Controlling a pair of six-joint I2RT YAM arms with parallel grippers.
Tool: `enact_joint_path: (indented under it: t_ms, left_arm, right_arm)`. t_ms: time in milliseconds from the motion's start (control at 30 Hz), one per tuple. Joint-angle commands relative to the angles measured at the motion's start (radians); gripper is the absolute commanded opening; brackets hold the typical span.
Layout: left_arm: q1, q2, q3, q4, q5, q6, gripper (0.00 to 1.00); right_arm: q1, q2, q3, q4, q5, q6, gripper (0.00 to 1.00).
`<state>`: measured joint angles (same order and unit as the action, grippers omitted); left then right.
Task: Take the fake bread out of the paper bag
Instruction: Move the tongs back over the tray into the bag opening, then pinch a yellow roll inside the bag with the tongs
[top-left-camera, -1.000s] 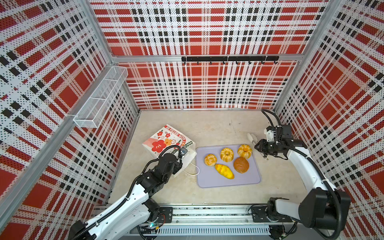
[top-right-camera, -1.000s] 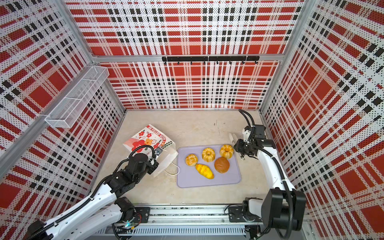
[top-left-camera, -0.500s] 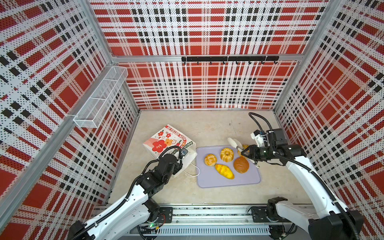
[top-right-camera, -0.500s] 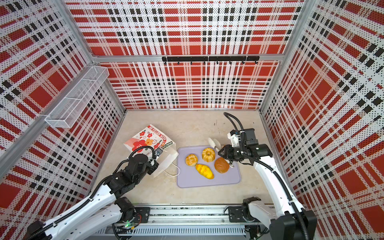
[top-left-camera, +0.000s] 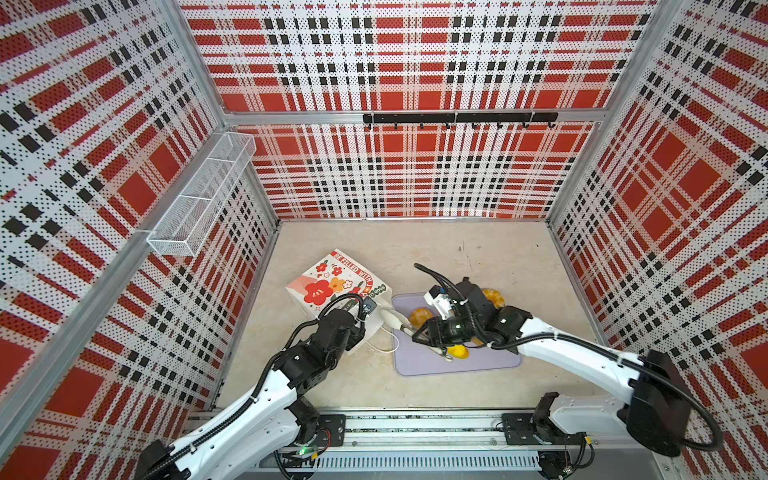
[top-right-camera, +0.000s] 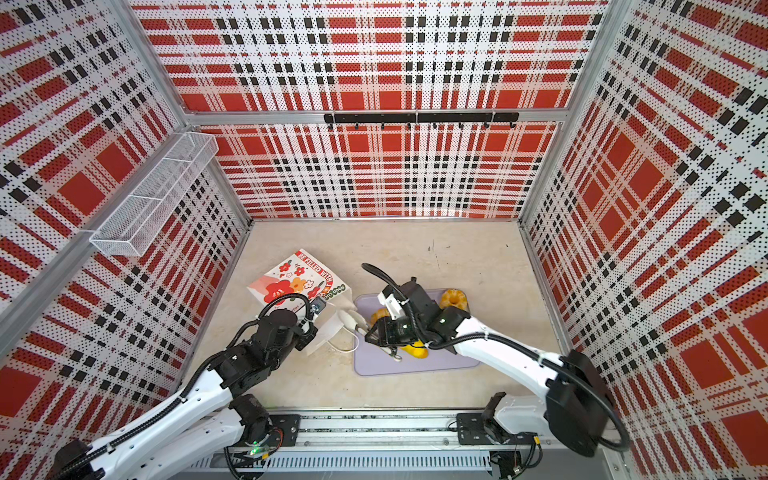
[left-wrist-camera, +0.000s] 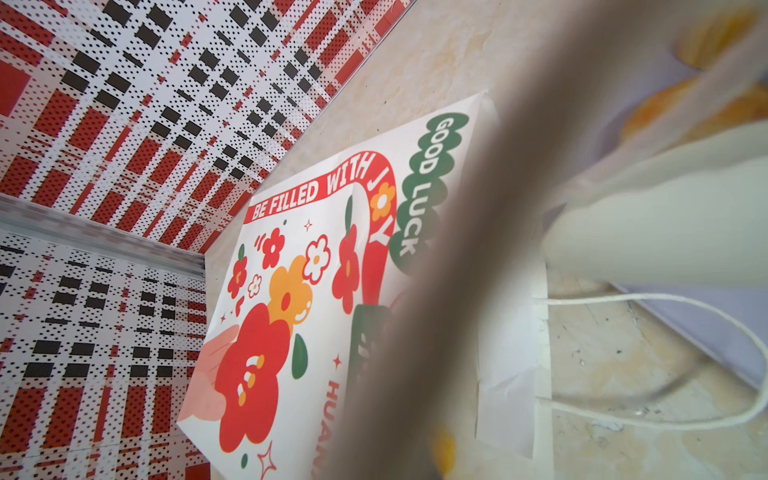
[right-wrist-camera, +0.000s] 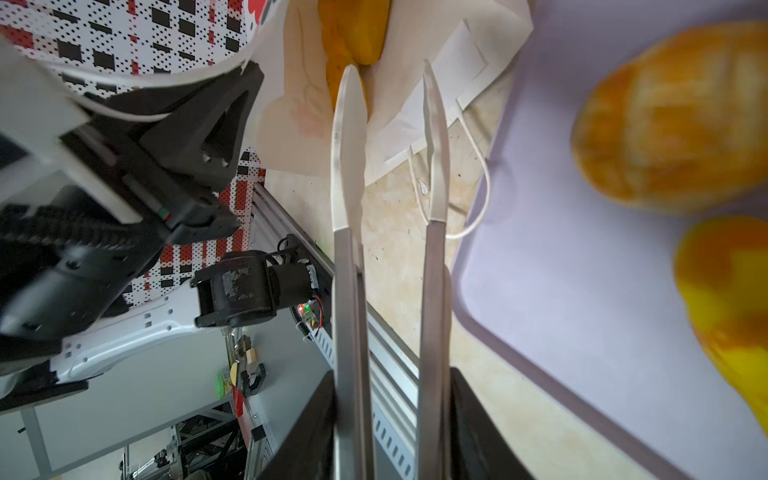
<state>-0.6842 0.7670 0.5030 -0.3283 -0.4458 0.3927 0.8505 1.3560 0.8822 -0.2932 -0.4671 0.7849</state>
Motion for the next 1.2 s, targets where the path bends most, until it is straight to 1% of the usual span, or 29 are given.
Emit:
enact_joint_path:
  t_ms: [0, 133, 300, 567, 767, 967, 1033, 1100, 1167]
  left_arm:
    - [-0.006, 0.003, -0.015, 0.019, -0.008, -0.011, 0.0]
    - [-0.004, 0.009, -0.019, 0.022, -0.015, -0.017, 0.0]
    - [-0.003, 0.017, -0.021, 0.021, -0.017, -0.021, 0.0]
    - [0.007, 0.042, -0.015, 0.04, -0.002, -0.018, 0.0]
    - [0.014, 0.061, -0.004, 0.05, 0.016, -0.018, 0.0]
    - [0.015, 0.056, -0.007, 0.052, 0.023, -0.02, 0.0]
    - [0.016, 0.057, -0.009, 0.058, 0.027, -0.016, 0.0]
    - [0.018, 0.061, -0.007, 0.061, 0.027, -0.02, 0.0]
    - [0.017, 0.063, -0.003, 0.059, 0.027, -0.029, 0.0]
  right_arm:
    - [0.029, 0.107, 0.025, 0.293, -0.002, 0.085, 0.41]
    - [0.051, 0.276, 0.074, 0.467, -0.031, 0.14, 0.41]
    - [0.059, 0.433, 0.12, 0.664, -0.062, 0.219, 0.43]
    - [0.078, 0.553, 0.193, 0.764, -0.064, 0.264, 0.48]
    - [0.094, 0.641, 0.254, 0.774, -0.048, 0.294, 0.52]
    - [0.116, 0.737, 0.342, 0.739, -0.052, 0.312, 0.52]
    - [0.128, 0.76, 0.37, 0.738, -0.062, 0.315, 0.48]
    - [0.135, 0.756, 0.364, 0.759, -0.07, 0.322, 0.38]
    - [0.139, 0.715, 0.335, 0.745, -0.066, 0.307, 0.3]
